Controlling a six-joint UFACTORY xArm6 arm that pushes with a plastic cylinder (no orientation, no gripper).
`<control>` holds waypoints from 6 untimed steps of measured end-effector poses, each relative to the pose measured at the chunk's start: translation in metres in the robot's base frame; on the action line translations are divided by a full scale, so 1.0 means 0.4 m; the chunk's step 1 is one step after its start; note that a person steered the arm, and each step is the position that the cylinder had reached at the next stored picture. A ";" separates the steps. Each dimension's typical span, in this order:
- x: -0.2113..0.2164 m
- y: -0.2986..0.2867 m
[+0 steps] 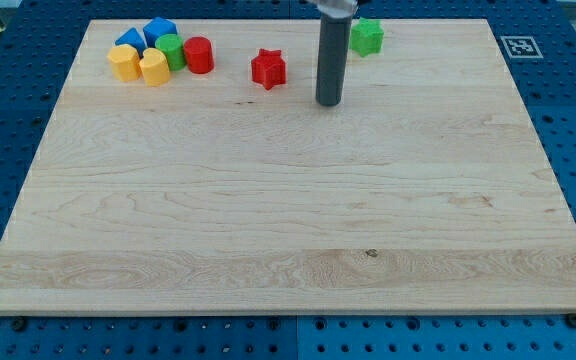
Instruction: Place the red star left to the green star
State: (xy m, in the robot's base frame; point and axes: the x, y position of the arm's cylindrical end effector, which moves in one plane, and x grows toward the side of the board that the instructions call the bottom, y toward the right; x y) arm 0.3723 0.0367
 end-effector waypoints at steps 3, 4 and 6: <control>-0.067 -0.275; -0.130 -0.231; -0.151 -0.187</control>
